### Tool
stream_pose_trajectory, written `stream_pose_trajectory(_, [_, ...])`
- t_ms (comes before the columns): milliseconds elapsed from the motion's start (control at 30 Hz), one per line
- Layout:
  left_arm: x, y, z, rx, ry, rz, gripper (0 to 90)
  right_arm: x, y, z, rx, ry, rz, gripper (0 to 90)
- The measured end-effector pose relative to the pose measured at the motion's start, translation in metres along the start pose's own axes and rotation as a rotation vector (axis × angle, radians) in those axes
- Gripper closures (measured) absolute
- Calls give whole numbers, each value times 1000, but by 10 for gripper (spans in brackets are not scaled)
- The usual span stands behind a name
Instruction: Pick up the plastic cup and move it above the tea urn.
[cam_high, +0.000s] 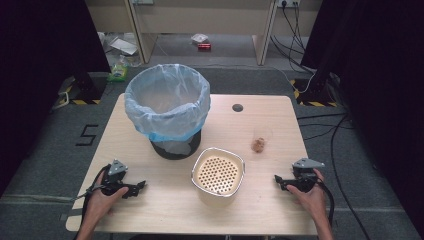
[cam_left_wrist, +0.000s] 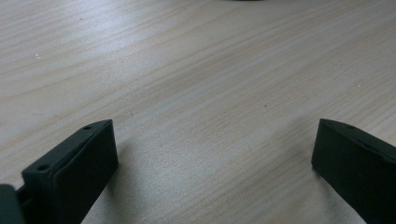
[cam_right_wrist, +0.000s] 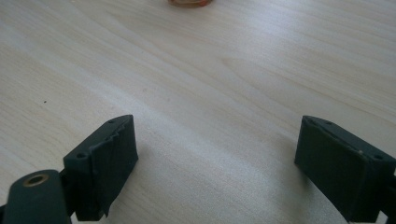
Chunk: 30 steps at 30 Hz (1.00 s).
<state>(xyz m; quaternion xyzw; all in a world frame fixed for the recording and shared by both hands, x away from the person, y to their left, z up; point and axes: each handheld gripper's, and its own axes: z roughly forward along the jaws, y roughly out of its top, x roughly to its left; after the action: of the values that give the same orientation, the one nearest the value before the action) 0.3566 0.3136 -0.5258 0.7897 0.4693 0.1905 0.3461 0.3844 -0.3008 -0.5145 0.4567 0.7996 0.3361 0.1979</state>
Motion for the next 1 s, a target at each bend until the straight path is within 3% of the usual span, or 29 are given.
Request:
stream_pose_trajectory(200, [0, 0, 0, 0, 0, 0, 0, 0, 0, 0, 0, 1, -1, 138])
stream_pose_trajectory(400, [0, 0, 0, 0, 0, 0, 0, -3, -1, -4, -15, -7, -19, 224])
stream_pose_trajectory(500, [0, 0, 0, 0, 0, 0, 0, -8, 5, -16, -84, -1, 13, 291])
stream_pose_trajectory(533, [0, 0, 0, 0, 0, 0, 0, -8, 5, -16, -84, -1, 13, 291])
stream_pose_trajectory(600, [0, 0, 0, 0, 0, 0, 0, -10, 18, -28, -143, -1, 22, 347])
stream_pose_trajectory(667, [0, 0, 0, 0, 0, 0, 0, -10, 22, -31, -157, -2, 25, 364])
stream_pose_trajectory(733, [0, 0, 0, 0, 0, 0, 0, -11, 39, -37, -191, 3, 26, 393])
stream_pose_trajectory(1000, [0, 0, 0, 0, 0, 1, 0, -11, 71, -33, -176, -16, 0, 434])
